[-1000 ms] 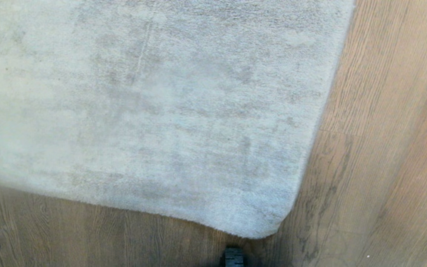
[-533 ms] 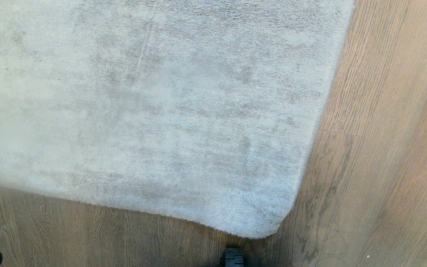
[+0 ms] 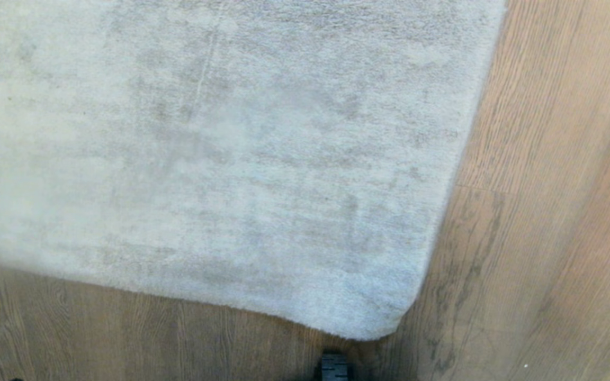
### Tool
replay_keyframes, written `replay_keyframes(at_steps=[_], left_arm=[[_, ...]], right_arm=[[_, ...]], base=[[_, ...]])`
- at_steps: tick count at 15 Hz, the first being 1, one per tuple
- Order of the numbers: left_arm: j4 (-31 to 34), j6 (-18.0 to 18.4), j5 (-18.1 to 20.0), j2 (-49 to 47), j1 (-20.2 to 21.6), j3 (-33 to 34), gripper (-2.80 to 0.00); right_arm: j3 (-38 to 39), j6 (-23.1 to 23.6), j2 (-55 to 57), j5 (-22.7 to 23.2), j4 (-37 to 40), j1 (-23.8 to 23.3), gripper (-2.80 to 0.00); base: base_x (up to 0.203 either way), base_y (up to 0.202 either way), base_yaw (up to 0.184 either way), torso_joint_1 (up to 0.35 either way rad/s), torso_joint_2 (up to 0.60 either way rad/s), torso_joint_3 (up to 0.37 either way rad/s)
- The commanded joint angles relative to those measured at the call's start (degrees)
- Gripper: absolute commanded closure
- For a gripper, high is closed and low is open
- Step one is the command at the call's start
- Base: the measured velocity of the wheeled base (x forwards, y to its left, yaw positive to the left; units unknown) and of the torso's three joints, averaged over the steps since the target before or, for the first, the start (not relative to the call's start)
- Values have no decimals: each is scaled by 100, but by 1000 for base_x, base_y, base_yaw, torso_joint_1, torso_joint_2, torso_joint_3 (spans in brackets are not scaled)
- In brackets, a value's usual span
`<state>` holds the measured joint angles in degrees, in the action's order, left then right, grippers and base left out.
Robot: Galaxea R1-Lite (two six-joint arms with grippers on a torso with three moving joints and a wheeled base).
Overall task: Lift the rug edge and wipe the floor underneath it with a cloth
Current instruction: Place the foam protection net on the floor
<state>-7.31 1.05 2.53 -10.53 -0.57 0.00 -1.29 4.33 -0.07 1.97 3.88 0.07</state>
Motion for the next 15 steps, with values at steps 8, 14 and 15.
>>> replay_keyframes(at_steps=[8, 14, 15], left_arm=[[714, -104, -280, 1053, 57, 0, 0], [722, -131, -280, 1053, 57, 0, 0], [718, -147, -280, 1053, 57, 0, 0]], right_arm=[[5, 7, 7, 5, -1, 1, 0], [0, 7, 7, 5, -1, 1, 0], [6, 7, 7, 5, -1, 1, 0]], base=[[0, 0, 0, 0, 0, 0], [0, 0, 0, 0, 0, 0], [0, 0, 0, 0, 0, 0]])
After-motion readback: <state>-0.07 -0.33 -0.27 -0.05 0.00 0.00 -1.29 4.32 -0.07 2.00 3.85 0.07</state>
